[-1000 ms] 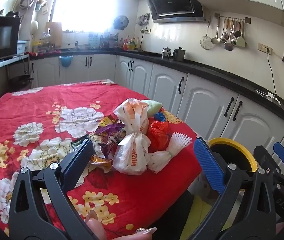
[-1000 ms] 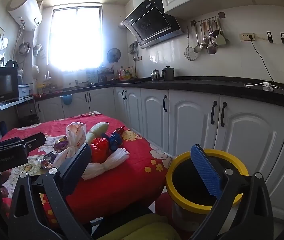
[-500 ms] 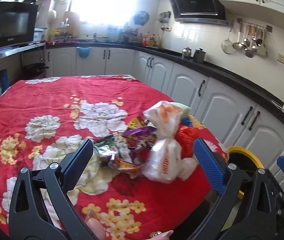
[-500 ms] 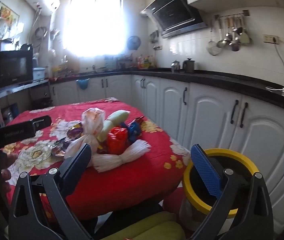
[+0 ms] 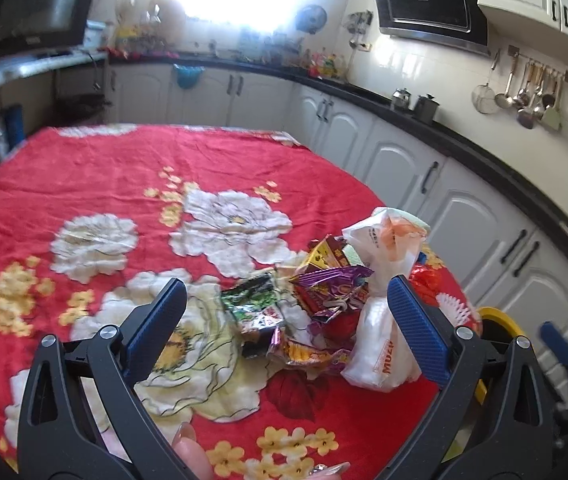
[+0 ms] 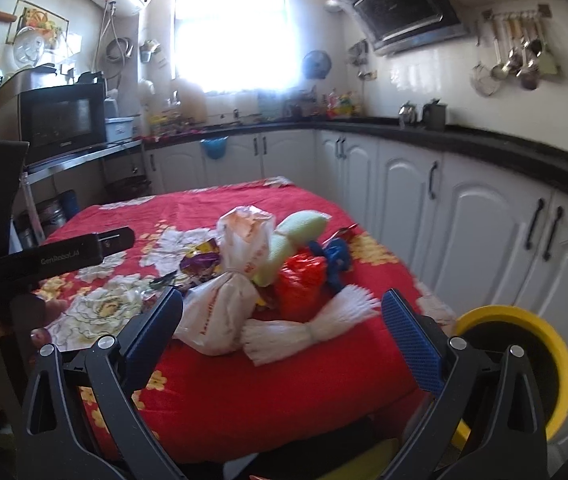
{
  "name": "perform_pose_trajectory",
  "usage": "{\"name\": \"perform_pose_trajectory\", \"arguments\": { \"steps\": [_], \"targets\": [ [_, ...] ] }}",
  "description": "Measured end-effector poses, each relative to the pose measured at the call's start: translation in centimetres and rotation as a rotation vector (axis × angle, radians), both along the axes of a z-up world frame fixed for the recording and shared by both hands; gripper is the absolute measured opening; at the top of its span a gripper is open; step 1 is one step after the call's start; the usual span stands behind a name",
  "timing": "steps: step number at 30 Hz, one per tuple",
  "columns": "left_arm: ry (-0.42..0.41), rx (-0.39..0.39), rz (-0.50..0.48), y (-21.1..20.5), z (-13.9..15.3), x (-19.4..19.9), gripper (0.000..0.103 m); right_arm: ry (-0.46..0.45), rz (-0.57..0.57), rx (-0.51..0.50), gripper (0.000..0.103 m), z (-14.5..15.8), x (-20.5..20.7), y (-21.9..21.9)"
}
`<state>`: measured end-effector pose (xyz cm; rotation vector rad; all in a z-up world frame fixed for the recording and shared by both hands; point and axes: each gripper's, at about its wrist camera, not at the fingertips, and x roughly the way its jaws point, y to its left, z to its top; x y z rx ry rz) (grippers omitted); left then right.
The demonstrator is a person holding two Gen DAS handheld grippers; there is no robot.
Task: Collect trash
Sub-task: 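Reach both tools toward the pile of trash on the table, then grasp the green snack wrapper with the left tool while the right tool grasps the white plastic bag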
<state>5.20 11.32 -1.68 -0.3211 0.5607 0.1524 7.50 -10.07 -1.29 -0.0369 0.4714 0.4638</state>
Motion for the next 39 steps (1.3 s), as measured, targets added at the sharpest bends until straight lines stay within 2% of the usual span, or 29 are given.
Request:
{"name": "perform_pose_trajectory", "arguments": {
  "steps": [4,6,9,12,13,14,16,19,21,30,33,34,37,39],
  "targets": [
    [0.035,-0.029,-0.024,1.3,-0.8,1.3,0.092,0.051,0.037,-0.007,0.096,-1.1,1.5,1.3],
    [0.072,-0.072,-0.055,2.1,-1.6,2.1,0.092,0.066,0.061,-0.009,0.095,-1.4,2.2,2.0],
    [0.106,-0.116,-0.084,2.9,-2.7,2.6,0.091,0.110,0.101,0.000,0.084,-1.9,3.8,2.8],
    [0.139,-0.147,-0.108,3.6,-3.6,2.9,0.078,0.188,0.122,0.011,0.075,-2.8,5.8,3.5],
    [0.149,-0.164,-0.108,3.9,-3.9,2.9,0.077,0.210,0.129,0.017,0.071,-3.1,6.2,3.6],
    [0.162,-0.201,-0.108,4.4,-4.5,3.1,0.077,0.239,0.137,0.025,0.069,-3.4,6.8,3.8],
    [0.186,-0.266,-0.111,5.1,-5.3,3.5,0.067,0.270,0.149,0.034,0.065,-3.9,7.5,4.2],
    [0.241,-0.396,-0.113,6.0,-7.2,4.5,0.064,0.314,0.156,0.052,0.060,-4.5,8.4,4.7],
    [0.264,-0.453,-0.112,6.3,-8.1,4.8,0.061,0.341,0.163,0.066,0.058,-4.8,8.8,4.8],
    [0.279,-0.518,-0.069,7.4,-8.6,6.0,0.057,0.378,0.198,0.091,0.042,-5.1,9.6,5.3],
    [0.296,-0.490,-0.055,7.6,-8.6,6.7,0.048,0.377,0.198,0.094,0.038,-5.2,9.5,5.3],
    [0.297,-0.493,-0.045,7.7,-8.6,6.8,0.040,0.375,0.195,0.096,0.034,-5.3,9.4,5.2],
    [0.311,-0.485,-0.029,8.0,-8.9,6.9,0.022,0.377,0.189,0.113,0.031,-5.0,9.5,4.9],
    [0.316,-0.476,-0.025,8.2,-9.0,6.9,0.017,0.374,0.185,0.122,0.028,-5.0,9.5,4.7]
  ]
}}
